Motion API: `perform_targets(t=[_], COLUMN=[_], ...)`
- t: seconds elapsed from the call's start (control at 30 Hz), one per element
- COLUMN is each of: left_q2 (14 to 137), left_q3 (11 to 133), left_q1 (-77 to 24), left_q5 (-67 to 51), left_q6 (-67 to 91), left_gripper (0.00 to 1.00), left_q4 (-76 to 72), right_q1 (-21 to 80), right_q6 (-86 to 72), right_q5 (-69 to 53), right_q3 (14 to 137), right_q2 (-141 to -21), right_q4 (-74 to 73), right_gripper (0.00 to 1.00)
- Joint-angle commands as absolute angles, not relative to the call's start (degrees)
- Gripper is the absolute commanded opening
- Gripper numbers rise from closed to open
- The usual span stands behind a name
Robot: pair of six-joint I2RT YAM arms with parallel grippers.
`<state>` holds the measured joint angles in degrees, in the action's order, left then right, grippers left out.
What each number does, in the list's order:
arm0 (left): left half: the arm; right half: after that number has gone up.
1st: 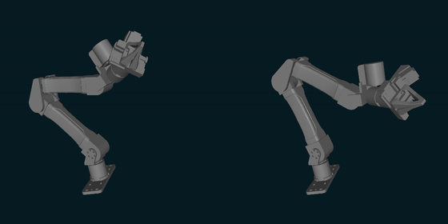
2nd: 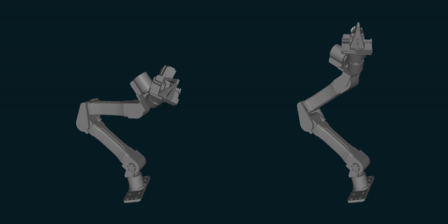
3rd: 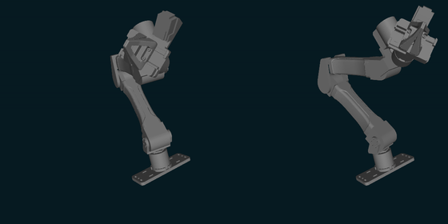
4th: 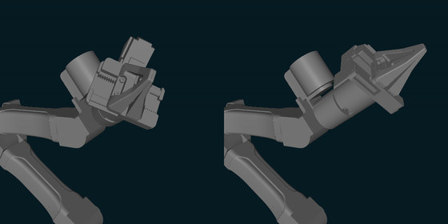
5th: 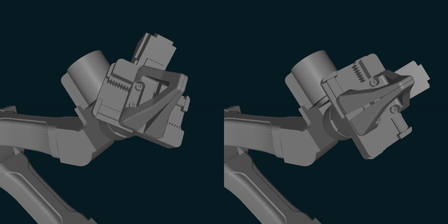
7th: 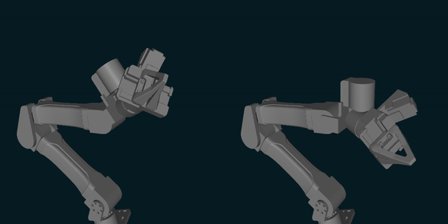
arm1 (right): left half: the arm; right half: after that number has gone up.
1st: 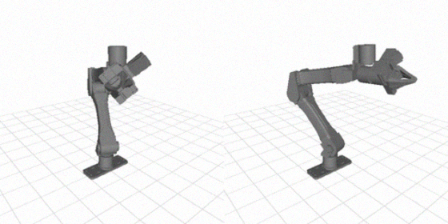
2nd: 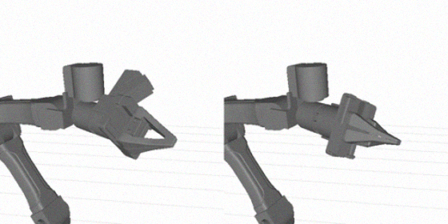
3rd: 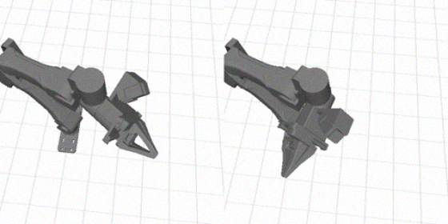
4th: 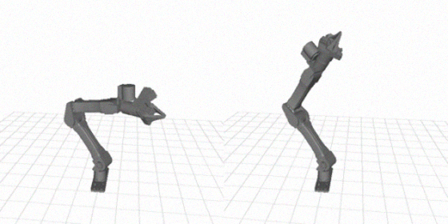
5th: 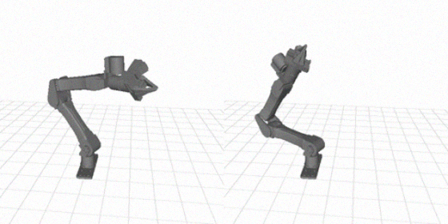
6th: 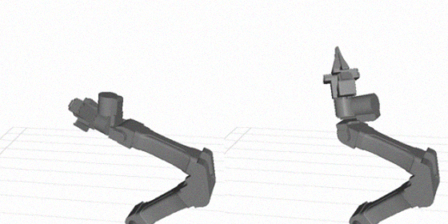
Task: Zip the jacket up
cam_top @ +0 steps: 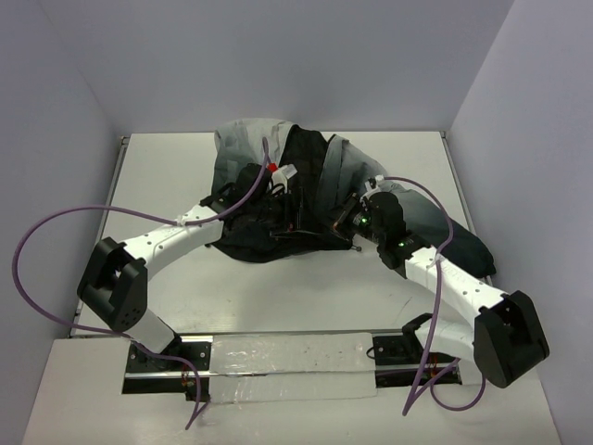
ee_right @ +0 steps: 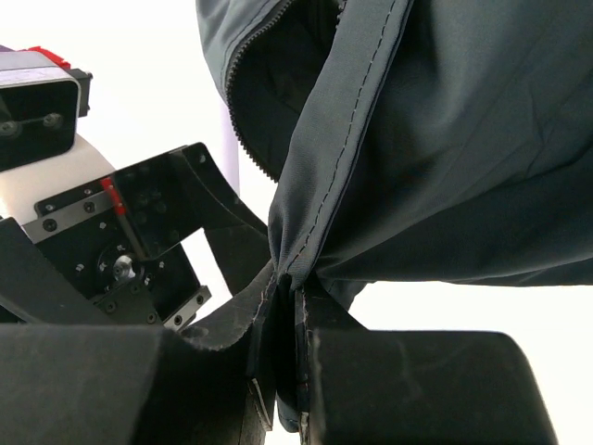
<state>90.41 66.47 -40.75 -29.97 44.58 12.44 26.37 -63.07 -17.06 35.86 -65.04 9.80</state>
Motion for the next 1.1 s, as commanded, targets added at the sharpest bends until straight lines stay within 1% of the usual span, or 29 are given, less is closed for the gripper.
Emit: perform_targets(t=[0.0, 0.07, 0.2, 0.37, 0.5, 0.63, 0.77, 0.87, 0.9, 1.07], left_q2=[86.36, 85.07, 81.96, 76.45, 75.15, 75.32, 76.09, 76.07, 75.94, 76.46], left_q3=[70.06, 70.14, 69.28, 66.65, 65.59, 63.38, 62.08, 58.57, 57.91, 53.35], left_q1=[-40.61, -40.50, -38.60, -32.80, -29.32, -27.08, -27.45, -28.60, -29.18, -33.04], left_q5=[-27.18, -26.14, -24.53, -25.41, -25.10, -25.31, -18.22, -12.13, -11.59, -9.76], left_q6=[39.34, 38.28, 37.19, 36.78, 36.51, 37.61, 35.89, 33.44, 32.61, 31.64], left_gripper=[0.96, 0.97, 0.95, 0.88, 0.84, 0.79, 0.72, 0.67, 0.64, 0.61], left_q4=[17.65, 19.32, 21.56, 22.11, 22.88, 22.33, 25.10, 26.12, 25.93, 22.30], right_q1=[25.72, 25.40, 25.10, 24.79, 24.79, 24.79, 24.85, 24.79, 24.79, 24.79], right_q6=[-60.83, -60.36, -57.63, -53.16, -51.02, -49.49, -49.35, -49.48, -49.48, -49.39], right_q5=[-16.88, -18.97, -21.95, -22.58, -21.94, -20.58, -20.28, -20.10, -20.04, -20.91], right_q3=[34.76, 33.81, 31.35, 28.95, 27.45, 25.93, 25.78, 25.98, 26.11, 27.15], right_q2=[-63.86, -63.78, -62.55, -60.30, -58.53, -57.57, -57.74, -57.82, -58.01, -58.89], right_q4=[11.75, 14.75, 19.71, 20.21, 20.53, 20.57, 20.02, 20.13, 20.13, 19.95], right_gripper=[0.00, 0.00, 0.00, 0.00, 0.00, 0.00, 0.00, 0.00, 0.00, 0.00])
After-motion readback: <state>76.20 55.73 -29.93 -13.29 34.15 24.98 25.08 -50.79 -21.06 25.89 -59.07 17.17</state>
